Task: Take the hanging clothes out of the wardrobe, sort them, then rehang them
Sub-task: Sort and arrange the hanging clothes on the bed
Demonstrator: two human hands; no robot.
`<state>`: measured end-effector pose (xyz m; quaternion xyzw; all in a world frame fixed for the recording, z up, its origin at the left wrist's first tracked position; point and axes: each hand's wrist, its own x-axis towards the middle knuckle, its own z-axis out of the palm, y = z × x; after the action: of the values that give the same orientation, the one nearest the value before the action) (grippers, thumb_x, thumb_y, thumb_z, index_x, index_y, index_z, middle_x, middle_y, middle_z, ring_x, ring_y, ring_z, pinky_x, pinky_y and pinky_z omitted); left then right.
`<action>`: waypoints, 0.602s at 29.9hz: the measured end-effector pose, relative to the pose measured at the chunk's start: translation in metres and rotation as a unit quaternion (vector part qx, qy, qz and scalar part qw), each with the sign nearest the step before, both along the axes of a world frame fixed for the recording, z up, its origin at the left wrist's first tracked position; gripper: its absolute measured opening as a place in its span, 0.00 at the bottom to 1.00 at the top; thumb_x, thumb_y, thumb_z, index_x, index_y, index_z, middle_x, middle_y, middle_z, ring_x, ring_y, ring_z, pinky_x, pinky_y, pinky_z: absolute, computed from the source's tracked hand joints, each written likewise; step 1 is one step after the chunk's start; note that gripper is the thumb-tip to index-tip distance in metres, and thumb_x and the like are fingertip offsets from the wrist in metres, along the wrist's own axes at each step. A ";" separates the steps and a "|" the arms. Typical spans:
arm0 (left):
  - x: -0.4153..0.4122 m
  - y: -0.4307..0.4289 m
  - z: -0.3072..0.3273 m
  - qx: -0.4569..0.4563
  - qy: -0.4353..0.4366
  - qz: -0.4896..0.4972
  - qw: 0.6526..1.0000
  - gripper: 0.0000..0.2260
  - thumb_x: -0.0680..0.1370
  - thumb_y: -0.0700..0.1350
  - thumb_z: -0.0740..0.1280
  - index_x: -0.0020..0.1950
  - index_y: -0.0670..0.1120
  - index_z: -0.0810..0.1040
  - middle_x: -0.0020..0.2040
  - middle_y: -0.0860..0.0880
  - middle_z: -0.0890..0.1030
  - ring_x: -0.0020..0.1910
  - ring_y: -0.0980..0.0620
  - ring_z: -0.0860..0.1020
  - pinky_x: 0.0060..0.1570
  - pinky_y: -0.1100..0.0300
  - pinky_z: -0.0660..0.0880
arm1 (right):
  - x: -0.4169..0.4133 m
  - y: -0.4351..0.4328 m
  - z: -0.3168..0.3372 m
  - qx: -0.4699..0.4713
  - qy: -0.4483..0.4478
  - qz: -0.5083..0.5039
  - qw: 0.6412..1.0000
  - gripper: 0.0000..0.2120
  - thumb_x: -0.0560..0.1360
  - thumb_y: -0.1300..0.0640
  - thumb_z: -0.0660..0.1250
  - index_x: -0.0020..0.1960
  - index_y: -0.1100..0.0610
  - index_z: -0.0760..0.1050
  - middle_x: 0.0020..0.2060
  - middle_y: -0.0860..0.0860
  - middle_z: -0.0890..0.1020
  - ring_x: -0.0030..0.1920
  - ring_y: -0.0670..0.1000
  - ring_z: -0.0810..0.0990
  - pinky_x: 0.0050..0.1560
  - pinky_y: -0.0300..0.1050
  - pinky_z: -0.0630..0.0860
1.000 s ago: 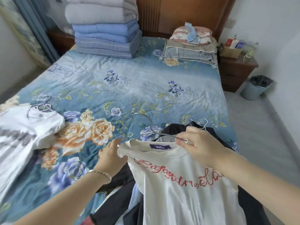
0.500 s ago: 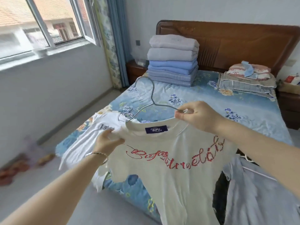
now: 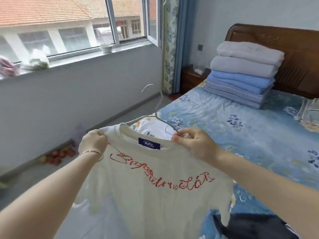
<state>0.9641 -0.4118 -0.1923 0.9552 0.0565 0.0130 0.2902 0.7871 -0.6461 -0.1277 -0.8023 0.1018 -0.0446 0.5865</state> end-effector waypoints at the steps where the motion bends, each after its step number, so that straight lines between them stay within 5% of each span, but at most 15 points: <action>1: 0.016 -0.001 0.008 0.010 -0.016 0.017 1.000 0.12 0.76 0.42 0.56 0.50 0.43 0.79 0.51 0.41 0.80 0.49 0.40 0.76 0.47 0.55 0.71 | 0.016 0.000 0.000 0.036 -0.002 -0.002 0.999 0.09 0.76 0.60 0.66 0.37 0.55 0.76 0.24 0.48 0.68 0.25 0.43 0.64 0.25 0.31 0.61; 4: 0.067 -0.013 0.034 0.049 -0.062 0.034 0.996 0.12 0.78 0.43 0.55 0.46 0.41 0.77 0.49 0.41 0.77 0.49 0.40 0.75 0.46 0.55 0.69 | 0.068 -0.012 -0.006 0.134 0.007 -0.023 0.991 0.08 0.76 0.60 0.66 0.38 0.55 0.77 0.28 0.49 0.73 0.30 0.46 0.72 0.31 0.32 0.70; 7: 0.115 -0.029 0.038 0.080 -0.105 0.008 0.991 0.13 0.79 0.45 0.56 0.53 0.40 0.78 0.56 0.40 0.74 0.55 0.39 0.74 0.54 0.51 0.70 | 0.115 -0.036 -0.026 0.156 0.015 -0.060 0.986 0.08 0.76 0.60 0.66 0.38 0.55 0.77 0.23 0.44 0.72 0.28 0.43 0.72 0.33 0.33 0.69; 12: 0.185 -0.073 0.001 0.163 -0.097 -0.048 0.981 0.14 0.77 0.37 0.55 0.57 0.45 0.77 0.57 0.44 0.75 0.61 0.42 0.68 0.55 0.50 0.68 | 0.183 -0.082 -0.093 0.081 -0.007 -0.133 0.988 0.11 0.75 0.62 0.66 0.38 0.49 0.78 0.34 0.45 0.78 0.31 0.33 0.75 0.40 0.26 0.70; 15: 0.231 -0.104 -0.039 0.129 -0.059 -0.057 0.988 0.13 0.77 0.36 0.56 0.54 0.45 0.77 0.56 0.44 0.76 0.58 0.41 0.71 0.48 0.54 0.68 | 0.221 -0.104 -0.144 0.051 0.003 -0.185 0.981 0.08 0.75 0.62 0.67 0.40 0.51 0.79 0.39 0.46 0.78 0.34 0.30 0.76 0.43 0.22 0.70; 18: 0.277 -0.144 -0.083 0.044 -0.006 -0.064 0.997 0.11 0.77 0.35 0.56 0.54 0.41 0.76 0.56 0.40 0.74 0.52 0.40 0.74 0.46 0.56 0.67 | 0.261 -0.130 -0.192 -0.020 0.014 -0.258 0.966 0.06 0.75 0.61 0.67 0.50 0.58 0.82 0.35 0.45 0.70 0.34 0.40 0.73 0.39 0.28 0.67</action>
<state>1.2410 -0.5557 -0.2757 0.9685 -0.0074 0.0021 0.2488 1.0479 -0.7762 -0.3195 -0.7613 0.3123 -0.1852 0.5373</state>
